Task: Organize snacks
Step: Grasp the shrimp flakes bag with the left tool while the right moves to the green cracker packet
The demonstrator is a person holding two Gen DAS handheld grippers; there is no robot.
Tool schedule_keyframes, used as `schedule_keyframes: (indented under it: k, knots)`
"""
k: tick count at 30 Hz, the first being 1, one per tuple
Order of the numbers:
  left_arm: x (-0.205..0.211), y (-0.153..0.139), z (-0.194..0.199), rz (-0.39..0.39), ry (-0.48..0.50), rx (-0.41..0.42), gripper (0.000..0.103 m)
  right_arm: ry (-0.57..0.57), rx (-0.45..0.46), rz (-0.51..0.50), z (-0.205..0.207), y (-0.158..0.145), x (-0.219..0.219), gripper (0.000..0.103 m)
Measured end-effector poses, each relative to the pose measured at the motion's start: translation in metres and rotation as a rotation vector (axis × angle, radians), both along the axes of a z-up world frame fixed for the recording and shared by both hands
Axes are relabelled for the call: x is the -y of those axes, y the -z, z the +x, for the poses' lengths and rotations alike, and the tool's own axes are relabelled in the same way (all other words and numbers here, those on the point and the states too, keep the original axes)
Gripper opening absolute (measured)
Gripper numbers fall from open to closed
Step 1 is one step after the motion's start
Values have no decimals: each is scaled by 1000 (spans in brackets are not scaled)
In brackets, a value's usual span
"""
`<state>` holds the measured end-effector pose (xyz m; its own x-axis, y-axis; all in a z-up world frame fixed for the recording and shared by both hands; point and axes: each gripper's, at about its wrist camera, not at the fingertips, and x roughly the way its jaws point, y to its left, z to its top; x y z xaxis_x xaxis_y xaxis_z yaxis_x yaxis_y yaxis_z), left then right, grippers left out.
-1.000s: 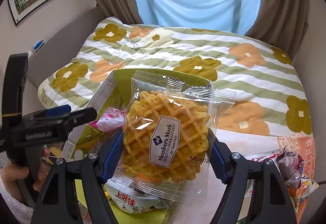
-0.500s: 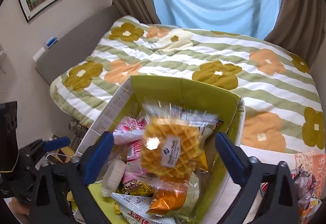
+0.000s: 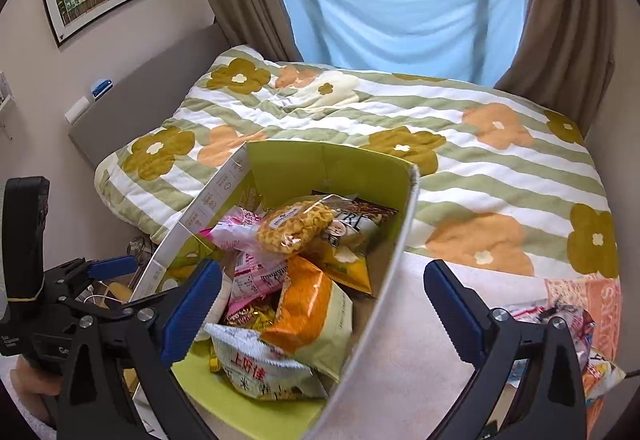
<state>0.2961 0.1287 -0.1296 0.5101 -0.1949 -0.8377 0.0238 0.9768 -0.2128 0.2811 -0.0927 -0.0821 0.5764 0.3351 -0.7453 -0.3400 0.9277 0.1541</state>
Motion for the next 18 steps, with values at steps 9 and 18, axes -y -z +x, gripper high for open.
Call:
schedule_keyframes:
  k: [9, 18]
  knots:
    - [65, -23, -12, 1, 127, 50, 103, 94, 51, -23, -40, -24, 61, 101]
    - [156, -42, -24, -20, 281, 77, 103, 291, 97, -64, -90, -38, 146, 101]
